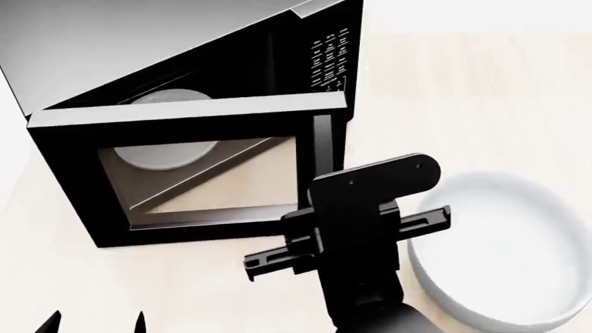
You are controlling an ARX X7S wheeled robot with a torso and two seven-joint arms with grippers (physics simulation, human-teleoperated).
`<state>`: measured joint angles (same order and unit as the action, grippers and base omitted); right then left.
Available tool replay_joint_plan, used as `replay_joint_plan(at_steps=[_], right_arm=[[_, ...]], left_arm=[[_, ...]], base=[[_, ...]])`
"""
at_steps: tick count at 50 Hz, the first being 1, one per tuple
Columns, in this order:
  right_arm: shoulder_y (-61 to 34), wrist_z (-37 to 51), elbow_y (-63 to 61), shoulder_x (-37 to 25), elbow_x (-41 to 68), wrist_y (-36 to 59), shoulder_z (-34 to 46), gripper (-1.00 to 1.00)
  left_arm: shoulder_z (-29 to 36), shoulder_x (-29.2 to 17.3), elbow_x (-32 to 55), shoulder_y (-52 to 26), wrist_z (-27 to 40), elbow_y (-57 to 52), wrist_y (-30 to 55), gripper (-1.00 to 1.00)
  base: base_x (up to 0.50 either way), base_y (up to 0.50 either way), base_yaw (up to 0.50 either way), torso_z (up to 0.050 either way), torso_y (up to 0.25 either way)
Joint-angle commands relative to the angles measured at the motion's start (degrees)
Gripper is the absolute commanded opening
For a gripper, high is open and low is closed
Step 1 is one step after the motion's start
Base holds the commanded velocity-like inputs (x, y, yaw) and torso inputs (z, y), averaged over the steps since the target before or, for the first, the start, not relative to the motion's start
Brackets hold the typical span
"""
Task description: Open the microwave.
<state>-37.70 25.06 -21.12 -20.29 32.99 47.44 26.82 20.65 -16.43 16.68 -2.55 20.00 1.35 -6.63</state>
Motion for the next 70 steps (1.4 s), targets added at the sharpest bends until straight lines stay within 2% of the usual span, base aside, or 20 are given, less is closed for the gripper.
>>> replay_joint_plan(at_steps=[1, 5, 6, 27, 37, 52, 60, 70], right_arm=[[-1.56, -3.73, -8.87, 2.05, 9.02, -3.67, 1.21, -1.0], [-1.53, -4.2, -8.38, 1.96, 9.35, -3.83, 1.25, -1.0], [-1.55, -3.97, -8.28, 2.01, 9.15, -3.91, 1.23, 1.0], [-2.16, -2.91, -8.52, 1.36, 10.29, -3.47, 0.25, 1.0], [-3.37, -2.12, -8.53, -0.98, 12.61, -2.98, -4.13, 1.0], [-1.9, 1.14, -15.14, -4.66, 17.27, -0.78, -8.44, 1.0], [-6.28, 6.56, -22.31, -6.0, 27.96, 5.39, -12.42, 1.0], [-18.69, 21.76, -25.83, -7.19, 48.54, 14.48, -14.66, 1.0]], left_arm=[[0.22, -0.08, 0.23, -0.1, 0.01, 0.17, -0.12, 1.0], [0.29, -0.11, 0.26, -0.11, 0.03, 0.25, -0.18, 1.0], [0.3, -0.14, 0.28, -0.11, 0.05, 0.19, -0.16, 1.0], [0.57, -0.36, 0.52, -0.19, 0.35, 0.19, -0.2, 1.0], [0.67, -0.51, 0.85, -0.21, 0.42, 0.04, -0.03, 1.0], [0.96, -0.5, 0.89, -0.42, 0.54, 0.36, -0.22, 1.0], [1.06, -0.63, 1.02, -0.41, 0.65, 0.21, -0.13, 1.0], [1.15, -0.69, 1.44, -0.54, 0.63, 0.3, 0.0, 1.0]], base=[[0.0, 0.0, 0.0, 0.0, 0.01], [0.0, 0.0, 0.0, 0.003, 0.003], [0.0, 0.0, 0.0, 0.0, 0.0], [0.0, 0.0, 0.0, 0.001, 0.003], [0.0, 0.0, 0.0, 0.002, 0.003], [0.0, 0.0, 0.0, 0.0, 0.001], [0.0, 0.0, 0.0, 0.0, 0.0], [0.0, 0.0, 0.0, 0.0, 0.0]])
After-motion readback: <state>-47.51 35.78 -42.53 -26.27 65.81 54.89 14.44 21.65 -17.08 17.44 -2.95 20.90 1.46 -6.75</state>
